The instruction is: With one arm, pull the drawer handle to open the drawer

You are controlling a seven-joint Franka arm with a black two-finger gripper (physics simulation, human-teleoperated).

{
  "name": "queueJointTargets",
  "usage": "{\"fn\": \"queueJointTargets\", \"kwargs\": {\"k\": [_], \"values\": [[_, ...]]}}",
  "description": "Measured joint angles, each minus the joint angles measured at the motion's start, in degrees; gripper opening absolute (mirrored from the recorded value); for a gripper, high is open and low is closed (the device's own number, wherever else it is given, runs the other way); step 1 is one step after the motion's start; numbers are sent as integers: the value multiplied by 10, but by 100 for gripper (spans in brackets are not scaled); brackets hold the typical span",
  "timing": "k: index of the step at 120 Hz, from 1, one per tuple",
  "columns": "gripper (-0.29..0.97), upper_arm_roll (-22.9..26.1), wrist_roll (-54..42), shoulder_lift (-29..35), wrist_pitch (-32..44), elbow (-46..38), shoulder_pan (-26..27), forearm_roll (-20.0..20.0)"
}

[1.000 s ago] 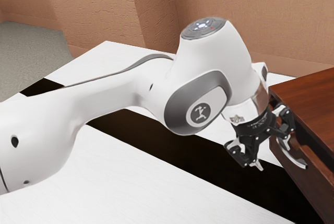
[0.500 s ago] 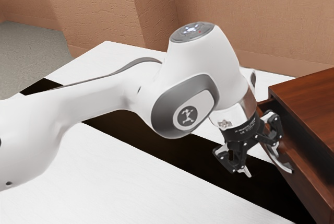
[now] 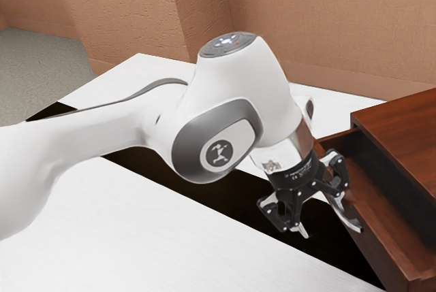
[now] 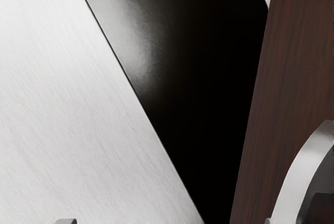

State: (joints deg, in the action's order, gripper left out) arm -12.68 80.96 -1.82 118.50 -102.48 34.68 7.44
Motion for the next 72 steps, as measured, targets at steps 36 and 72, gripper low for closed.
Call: {"fn": "queueJointTargets", "kwargs": {"k": [36, 72], "values": [[42, -1, 1, 35, -2, -38, -1, -10], [42, -1, 2, 67, -12, -66, -5, -18]]}}
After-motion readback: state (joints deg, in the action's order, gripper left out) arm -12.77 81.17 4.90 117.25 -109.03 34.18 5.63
